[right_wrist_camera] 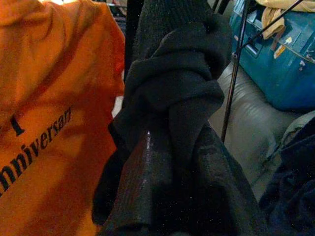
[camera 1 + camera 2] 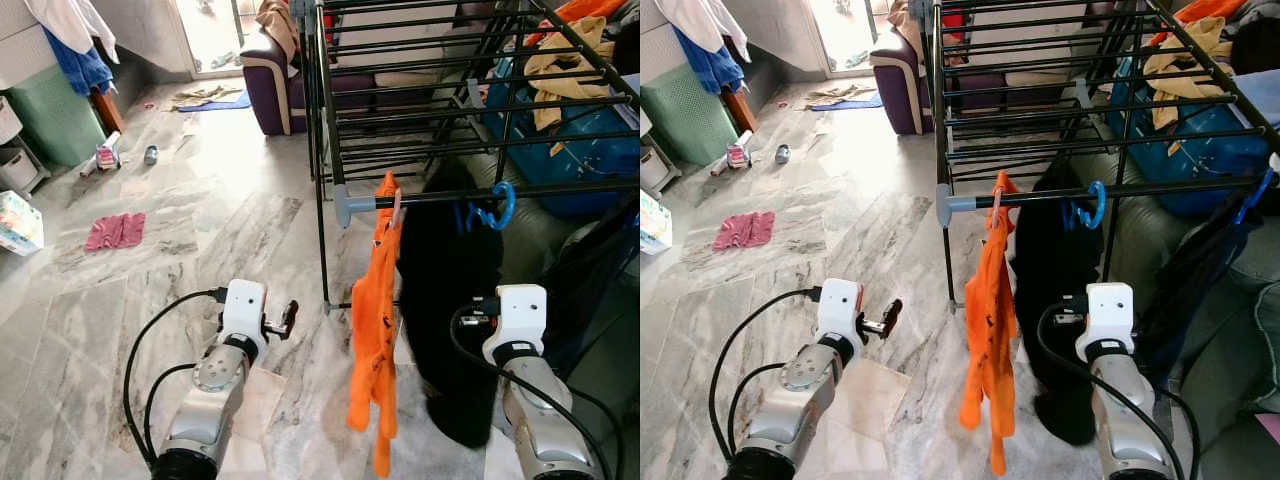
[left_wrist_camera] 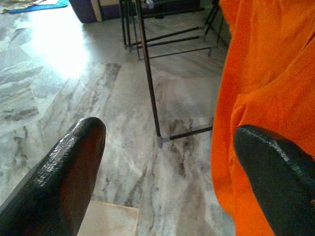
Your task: Hang hanger
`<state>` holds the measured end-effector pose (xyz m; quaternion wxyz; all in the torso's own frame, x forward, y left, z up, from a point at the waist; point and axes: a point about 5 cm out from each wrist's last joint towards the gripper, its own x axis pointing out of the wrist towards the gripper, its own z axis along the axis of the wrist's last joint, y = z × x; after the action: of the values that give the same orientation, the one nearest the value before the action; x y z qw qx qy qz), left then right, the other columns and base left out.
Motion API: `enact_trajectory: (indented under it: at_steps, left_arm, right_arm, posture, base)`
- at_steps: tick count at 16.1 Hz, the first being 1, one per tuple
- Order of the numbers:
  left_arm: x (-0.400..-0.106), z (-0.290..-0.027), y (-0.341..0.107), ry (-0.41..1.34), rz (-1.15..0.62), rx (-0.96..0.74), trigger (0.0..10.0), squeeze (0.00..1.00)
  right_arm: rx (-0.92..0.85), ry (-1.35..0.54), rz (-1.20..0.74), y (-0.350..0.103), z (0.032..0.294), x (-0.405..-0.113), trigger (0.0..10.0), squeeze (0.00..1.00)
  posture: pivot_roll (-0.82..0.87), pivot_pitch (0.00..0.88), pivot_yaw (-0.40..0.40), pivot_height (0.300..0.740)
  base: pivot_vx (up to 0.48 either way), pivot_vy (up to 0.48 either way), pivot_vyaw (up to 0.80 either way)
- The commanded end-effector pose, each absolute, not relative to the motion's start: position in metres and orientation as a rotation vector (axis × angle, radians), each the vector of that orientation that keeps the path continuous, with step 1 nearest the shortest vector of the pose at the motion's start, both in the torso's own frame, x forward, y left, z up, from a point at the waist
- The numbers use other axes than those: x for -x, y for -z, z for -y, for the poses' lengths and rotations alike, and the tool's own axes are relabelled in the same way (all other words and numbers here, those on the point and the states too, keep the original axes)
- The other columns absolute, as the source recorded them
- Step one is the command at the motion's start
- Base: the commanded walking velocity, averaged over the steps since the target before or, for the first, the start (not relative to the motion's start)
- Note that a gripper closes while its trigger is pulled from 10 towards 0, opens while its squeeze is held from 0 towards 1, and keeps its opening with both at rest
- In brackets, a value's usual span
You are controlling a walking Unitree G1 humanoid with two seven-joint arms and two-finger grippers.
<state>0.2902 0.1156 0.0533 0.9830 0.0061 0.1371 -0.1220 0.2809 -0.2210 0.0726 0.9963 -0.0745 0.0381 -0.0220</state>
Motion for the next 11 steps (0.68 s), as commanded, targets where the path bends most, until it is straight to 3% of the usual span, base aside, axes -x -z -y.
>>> enact_trajectory:
  at_steps: [1, 11]
  left_arm:
    - [-0.2896, -0.1174, -0.05, 0.24, -0.285, -0.02, 10.0, 0.0]
    - [-0.2859, -0.1114, -0.0433, 0.242, -0.298, -0.009, 10.0, 0.0]
  right_arm:
    - [0.167, 0.031, -0.022, -0.0869, 0.219, -0.2858, 10.0, 0.0]
    - [0.185, 0.0, -0.051, -0.0863, 0.2188, -0.2823, 10.0, 0.0]
  posture:
    - [0.0, 0.0, 0.023, 0.74]
    - [-0.02, 0.0, -0.005, 0.74]
  base:
    - [0.0, 0.0, 0.0]
    - [-0.263, 0.0, 0.0]
